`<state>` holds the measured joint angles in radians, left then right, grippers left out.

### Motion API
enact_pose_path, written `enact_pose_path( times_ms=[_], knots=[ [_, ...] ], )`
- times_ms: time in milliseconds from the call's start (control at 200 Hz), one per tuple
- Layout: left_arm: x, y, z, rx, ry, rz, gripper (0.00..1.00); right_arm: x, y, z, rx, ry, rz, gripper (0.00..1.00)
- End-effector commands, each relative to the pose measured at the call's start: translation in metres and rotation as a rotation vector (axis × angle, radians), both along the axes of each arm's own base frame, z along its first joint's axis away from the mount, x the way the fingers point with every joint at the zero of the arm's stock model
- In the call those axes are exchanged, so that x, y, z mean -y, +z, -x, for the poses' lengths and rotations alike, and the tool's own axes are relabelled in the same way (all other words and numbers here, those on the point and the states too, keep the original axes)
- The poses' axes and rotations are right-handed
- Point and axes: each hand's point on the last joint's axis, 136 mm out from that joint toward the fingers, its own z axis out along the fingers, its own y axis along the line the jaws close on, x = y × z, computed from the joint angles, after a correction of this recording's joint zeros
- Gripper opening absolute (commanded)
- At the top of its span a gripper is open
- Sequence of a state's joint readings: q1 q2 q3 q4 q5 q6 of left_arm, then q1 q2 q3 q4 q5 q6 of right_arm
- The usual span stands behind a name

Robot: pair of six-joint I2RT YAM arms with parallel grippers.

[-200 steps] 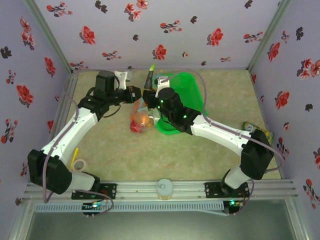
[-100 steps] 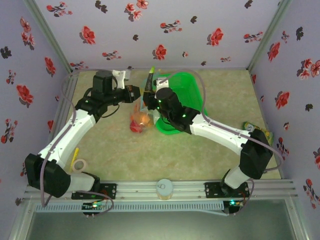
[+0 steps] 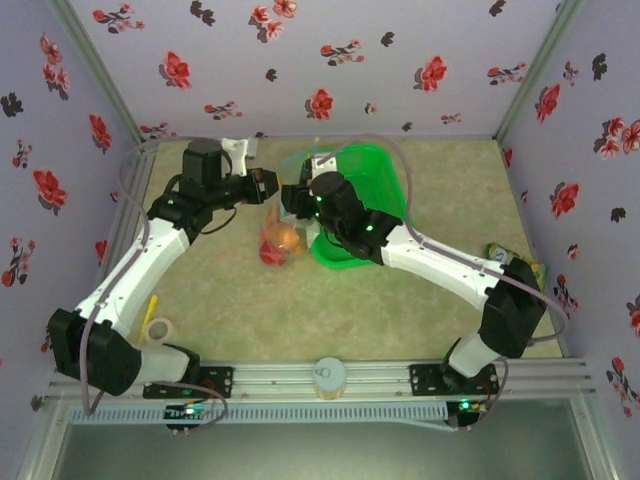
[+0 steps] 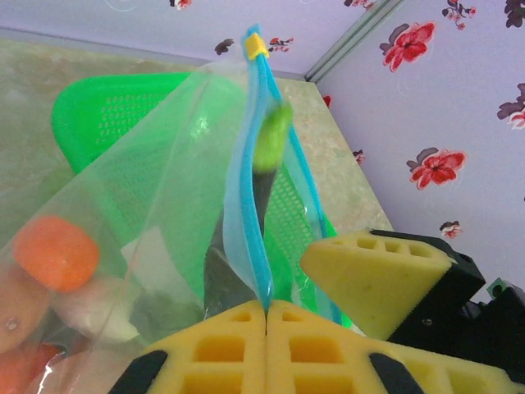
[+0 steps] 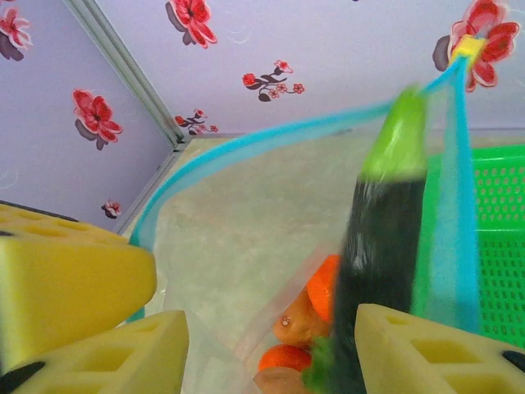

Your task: Place the food in the zip-top bag and seal the zipper

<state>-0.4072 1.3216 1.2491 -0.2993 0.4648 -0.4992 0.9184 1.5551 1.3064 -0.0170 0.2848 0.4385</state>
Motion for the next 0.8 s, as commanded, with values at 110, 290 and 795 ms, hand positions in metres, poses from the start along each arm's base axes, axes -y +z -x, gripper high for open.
enact_pose_path(
  times_ms=[110, 290, 795],
  knots=[
    [-0.004, 0.025, 0.006, 0.064, -0.022, -0.003, 0.00, 0.026, 0.077, 0.018, 0.144, 0.024, -0.032, 0.53],
    [-0.009, 0.018, 0.013, 0.061, -0.040, -0.038, 0.00, 0.066, 0.097, 0.013, 0.119, 0.012, -0.030, 0.42],
    [-0.009, 0.007, 0.025, 0.009, -0.096, -0.067, 0.00, 0.050, 0.037, -0.014, -0.232, 0.171, -0.167, 0.38]
  ],
)
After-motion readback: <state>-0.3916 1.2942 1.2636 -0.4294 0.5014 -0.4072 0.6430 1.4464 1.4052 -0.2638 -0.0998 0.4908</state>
